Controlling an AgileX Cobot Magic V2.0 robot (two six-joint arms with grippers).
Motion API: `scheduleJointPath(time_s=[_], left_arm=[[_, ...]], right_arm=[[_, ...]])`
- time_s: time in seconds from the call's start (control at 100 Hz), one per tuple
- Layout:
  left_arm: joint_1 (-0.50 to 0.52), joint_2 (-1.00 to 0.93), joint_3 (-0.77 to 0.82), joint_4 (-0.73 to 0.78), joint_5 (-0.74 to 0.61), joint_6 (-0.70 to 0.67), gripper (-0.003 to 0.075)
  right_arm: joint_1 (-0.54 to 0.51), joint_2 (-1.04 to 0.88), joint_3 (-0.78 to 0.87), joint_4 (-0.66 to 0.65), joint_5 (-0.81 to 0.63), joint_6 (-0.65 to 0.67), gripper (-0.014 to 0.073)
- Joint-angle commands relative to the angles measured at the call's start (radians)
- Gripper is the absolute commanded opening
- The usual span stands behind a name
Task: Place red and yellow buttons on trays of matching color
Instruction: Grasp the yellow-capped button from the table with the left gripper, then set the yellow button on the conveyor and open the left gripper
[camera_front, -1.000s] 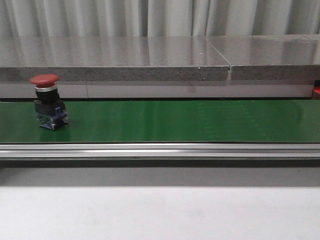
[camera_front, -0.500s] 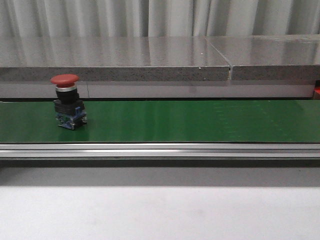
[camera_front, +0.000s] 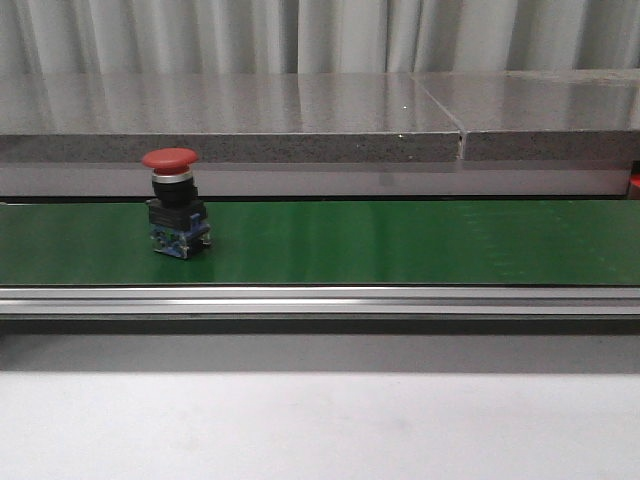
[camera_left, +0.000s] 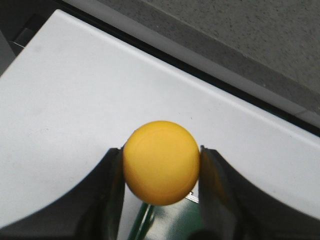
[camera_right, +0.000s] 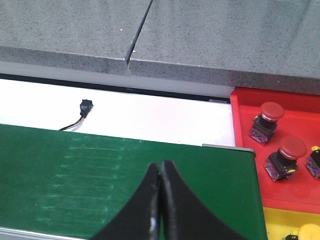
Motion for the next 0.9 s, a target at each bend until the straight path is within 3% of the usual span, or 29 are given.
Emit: scheduleJointPath(time_s=[0.0, 0.41, 0.89], left_arm=[[-0.03, -0.097, 0.034, -0.022, -0.088, 0.005, -0.0019], [-0.13, -0.236, 0.294, -0.022, -0.179, 0.005, -0.0019], [-0.137, -0.236, 0.416, -0.04, -0.241, 0.005, -0.0019]], right_arm=[[0.001, -0.005, -0.034, 0.016, -0.056, -0.007, -0.0067], [0.001, -0.005, -0.034, 0.016, -0.056, -0.007, -0.0067], [0.001, -0.005, -0.034, 0.016, -0.056, -0.007, -0.0067]])
